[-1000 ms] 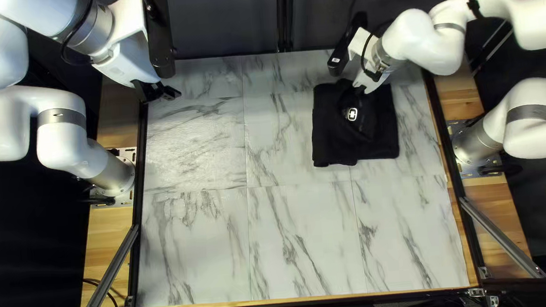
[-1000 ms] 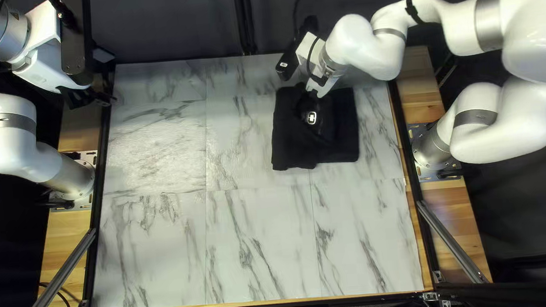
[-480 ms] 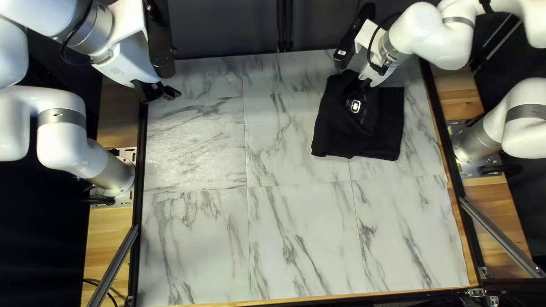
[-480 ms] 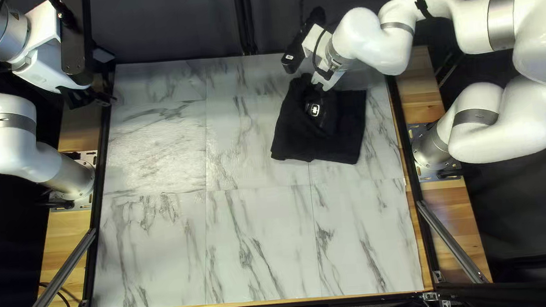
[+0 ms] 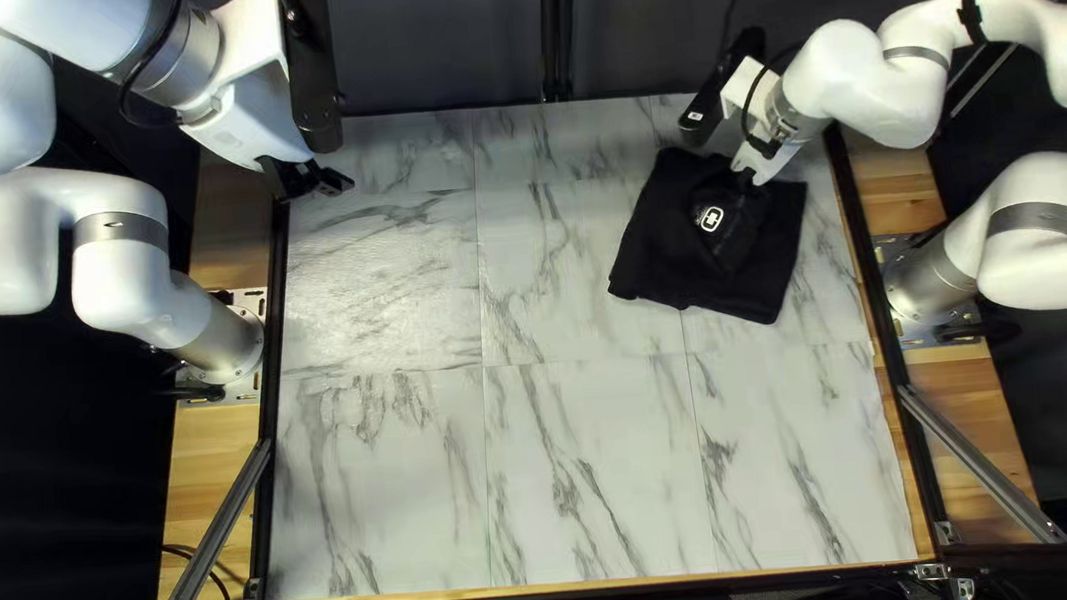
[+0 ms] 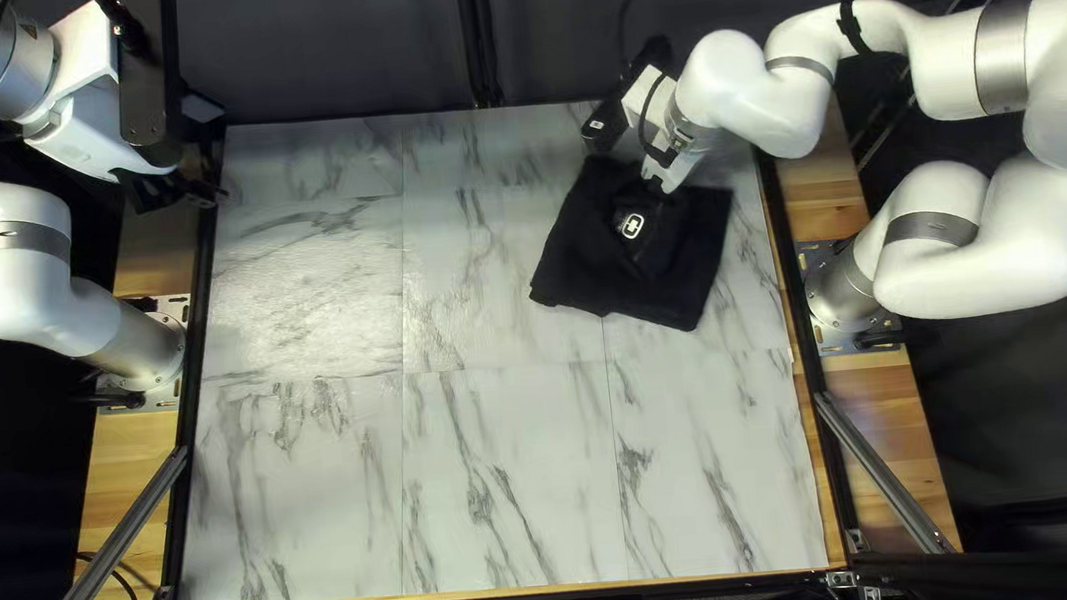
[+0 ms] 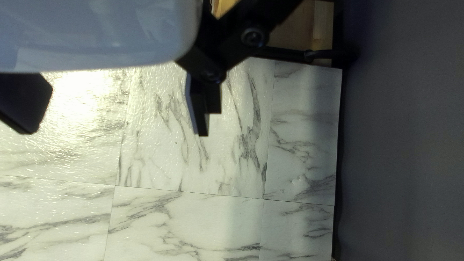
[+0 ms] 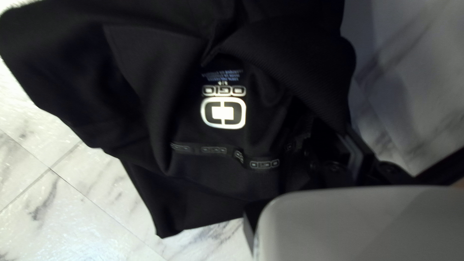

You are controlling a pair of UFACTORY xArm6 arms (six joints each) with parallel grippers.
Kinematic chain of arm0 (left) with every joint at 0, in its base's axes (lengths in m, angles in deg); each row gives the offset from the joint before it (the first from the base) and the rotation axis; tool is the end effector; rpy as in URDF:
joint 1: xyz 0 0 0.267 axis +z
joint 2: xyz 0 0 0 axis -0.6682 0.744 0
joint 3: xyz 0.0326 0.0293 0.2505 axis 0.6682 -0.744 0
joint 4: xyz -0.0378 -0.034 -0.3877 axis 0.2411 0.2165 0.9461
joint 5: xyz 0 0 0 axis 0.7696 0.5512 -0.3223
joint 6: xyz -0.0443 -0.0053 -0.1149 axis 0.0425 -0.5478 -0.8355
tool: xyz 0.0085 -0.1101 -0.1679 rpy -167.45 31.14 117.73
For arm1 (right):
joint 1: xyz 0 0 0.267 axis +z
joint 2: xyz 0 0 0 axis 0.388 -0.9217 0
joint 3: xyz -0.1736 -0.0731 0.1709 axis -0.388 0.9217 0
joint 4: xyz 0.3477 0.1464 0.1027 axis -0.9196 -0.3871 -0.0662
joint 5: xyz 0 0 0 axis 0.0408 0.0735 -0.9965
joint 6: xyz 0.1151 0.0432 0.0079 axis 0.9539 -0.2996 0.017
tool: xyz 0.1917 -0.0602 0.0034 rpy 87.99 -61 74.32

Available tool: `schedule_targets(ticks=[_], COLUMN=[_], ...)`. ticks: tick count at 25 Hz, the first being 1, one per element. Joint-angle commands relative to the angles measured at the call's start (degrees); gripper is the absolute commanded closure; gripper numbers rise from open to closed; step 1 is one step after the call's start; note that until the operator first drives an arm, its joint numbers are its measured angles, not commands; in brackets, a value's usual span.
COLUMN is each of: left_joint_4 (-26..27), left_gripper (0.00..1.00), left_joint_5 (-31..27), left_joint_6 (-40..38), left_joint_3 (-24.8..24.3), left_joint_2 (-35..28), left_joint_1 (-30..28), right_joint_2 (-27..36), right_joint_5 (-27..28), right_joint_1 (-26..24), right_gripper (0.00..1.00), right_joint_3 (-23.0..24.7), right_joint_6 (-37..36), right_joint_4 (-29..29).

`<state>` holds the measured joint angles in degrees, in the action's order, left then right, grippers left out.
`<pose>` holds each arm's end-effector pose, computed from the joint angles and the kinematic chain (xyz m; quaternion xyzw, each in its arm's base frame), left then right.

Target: Fold t-shirt

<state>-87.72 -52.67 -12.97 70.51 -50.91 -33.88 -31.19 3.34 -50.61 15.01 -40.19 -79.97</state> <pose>0.3742 0.0710 0.3764 -0.9770 -0.0421 -0.2023 0.0523 0.3095 -0.1840 0.0183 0.9413 -0.3328 0.0296 0.0473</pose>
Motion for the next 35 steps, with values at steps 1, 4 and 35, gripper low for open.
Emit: schedule_targets(ticks=[1,4,35], left_joint_4=[0.0,0.0,0.0], left_gripper=[0.0,0.0,0.0], left_joint_5=[0.0,0.0,0.0], left_joint_6=[0.0,0.0,0.0], left_joint_3=[0.0,0.0,0.0], left_joint_2=[0.0,0.0,0.0], left_joint_1=[0.0,0.0,0.0], right_joint_2=[-0.64,0.31,11.74], right_joint_5=[1.46,3.03,10.28], right_joint_1=[1.51,3.7,20.59], right_gripper=[0.0,0.0,0.0], right_joint_3=[-1.41,-2.46,2.22], right_joint_6=[2.21,4.22,-25.58], right_joint_4=[0.95,2.28,4.07])
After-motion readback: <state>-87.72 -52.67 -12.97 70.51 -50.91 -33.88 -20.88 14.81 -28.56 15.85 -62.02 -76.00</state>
